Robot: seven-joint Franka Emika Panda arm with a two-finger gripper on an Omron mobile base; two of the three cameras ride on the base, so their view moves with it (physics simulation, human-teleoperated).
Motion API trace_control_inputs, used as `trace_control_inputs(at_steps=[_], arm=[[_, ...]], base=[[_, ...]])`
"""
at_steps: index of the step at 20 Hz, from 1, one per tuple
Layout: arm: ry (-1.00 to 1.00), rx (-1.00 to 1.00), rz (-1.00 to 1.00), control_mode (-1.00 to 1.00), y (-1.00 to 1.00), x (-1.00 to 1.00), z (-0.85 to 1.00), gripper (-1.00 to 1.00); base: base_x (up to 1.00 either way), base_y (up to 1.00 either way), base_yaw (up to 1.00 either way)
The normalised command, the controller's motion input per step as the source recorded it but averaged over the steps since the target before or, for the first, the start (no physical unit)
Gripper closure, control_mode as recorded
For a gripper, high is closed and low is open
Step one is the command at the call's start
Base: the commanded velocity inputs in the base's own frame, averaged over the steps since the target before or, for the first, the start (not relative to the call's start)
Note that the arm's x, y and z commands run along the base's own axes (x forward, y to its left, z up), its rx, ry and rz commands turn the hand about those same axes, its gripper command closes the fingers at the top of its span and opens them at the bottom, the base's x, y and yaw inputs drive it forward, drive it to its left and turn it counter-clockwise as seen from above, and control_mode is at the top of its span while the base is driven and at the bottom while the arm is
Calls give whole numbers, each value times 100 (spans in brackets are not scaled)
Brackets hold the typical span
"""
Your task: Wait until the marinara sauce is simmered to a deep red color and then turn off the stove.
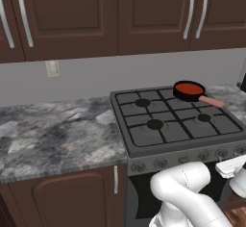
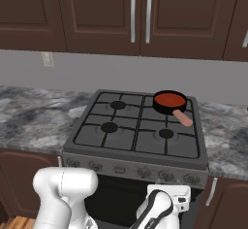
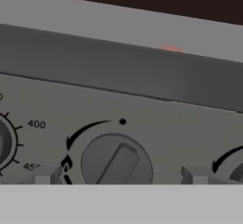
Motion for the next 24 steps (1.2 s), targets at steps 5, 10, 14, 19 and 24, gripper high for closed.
trace_control_inputs(at_steps=[5, 10, 14, 19, 24], arm=[[0, -10, 0, -100, 0, 2, 0, -100], [0, -9, 0, -100, 0, 3, 0, -100], [0, -7, 0, -100, 0, 1, 0, -100], [0, -8, 0, -100, 0, 3, -1, -100], [0, -9, 0, -100, 0, 4, -1, -100]], base=[[0, 0, 0], [0, 0, 0], [0, 0, 0], [0, 0, 0], [0, 0, 0]])
